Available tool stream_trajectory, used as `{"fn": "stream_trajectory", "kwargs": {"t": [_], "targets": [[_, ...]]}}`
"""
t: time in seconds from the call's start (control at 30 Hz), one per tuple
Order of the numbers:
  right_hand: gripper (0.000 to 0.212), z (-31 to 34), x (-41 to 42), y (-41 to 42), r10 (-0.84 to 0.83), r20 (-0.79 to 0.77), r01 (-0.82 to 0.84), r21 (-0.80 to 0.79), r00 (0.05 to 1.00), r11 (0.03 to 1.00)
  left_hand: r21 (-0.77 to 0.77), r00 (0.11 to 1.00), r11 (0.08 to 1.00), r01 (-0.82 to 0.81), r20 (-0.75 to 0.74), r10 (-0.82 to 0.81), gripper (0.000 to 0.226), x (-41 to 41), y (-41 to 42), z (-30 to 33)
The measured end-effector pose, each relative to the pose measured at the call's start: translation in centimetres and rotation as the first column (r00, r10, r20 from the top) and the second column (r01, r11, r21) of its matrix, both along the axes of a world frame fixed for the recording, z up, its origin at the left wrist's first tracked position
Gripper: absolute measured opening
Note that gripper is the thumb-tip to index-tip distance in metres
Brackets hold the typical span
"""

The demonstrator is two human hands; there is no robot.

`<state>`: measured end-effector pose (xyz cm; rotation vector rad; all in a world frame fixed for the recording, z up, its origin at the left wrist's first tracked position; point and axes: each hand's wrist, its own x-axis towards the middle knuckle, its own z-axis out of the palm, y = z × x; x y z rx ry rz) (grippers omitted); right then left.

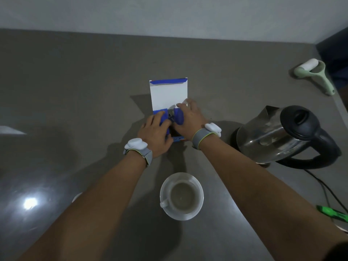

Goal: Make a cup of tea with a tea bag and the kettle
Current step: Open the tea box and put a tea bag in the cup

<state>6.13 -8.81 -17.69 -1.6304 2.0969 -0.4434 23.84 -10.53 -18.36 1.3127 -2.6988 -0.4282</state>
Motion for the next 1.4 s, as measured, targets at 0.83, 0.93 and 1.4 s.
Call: {"fn": "stream_trajectory", "kwargs": {"t": [0.83, 0.93, 1.4], "targets": [[0.029, 0.9, -2.2, 3.8, -0.259, -0.022, 0.229, -0.406, 0.966, 0.885, 0.214, 0.782, 0.905, -0.368, -0.455, 0.425, 0.019, 3.6, 0.5, -0.7], [0.021, 2.2, -0.5, 2.9, -0.108, -0.122, 0.031, -0.513, 0.987, 0.858, 0.123, 0.843, 0.942, -0.311, -0.422, 0.333, 0.021, 3.6, 0.6, -0.6], [0.017, 0.8, 5.6, -2.0, 0.039, -0.161, 0.008, 0.283, 0.986, 0.959, 0.070, 0.917, 0.950, -0.303, -0.249, 0.311, 0.018, 2.7, 1.1, -0.2]]}}
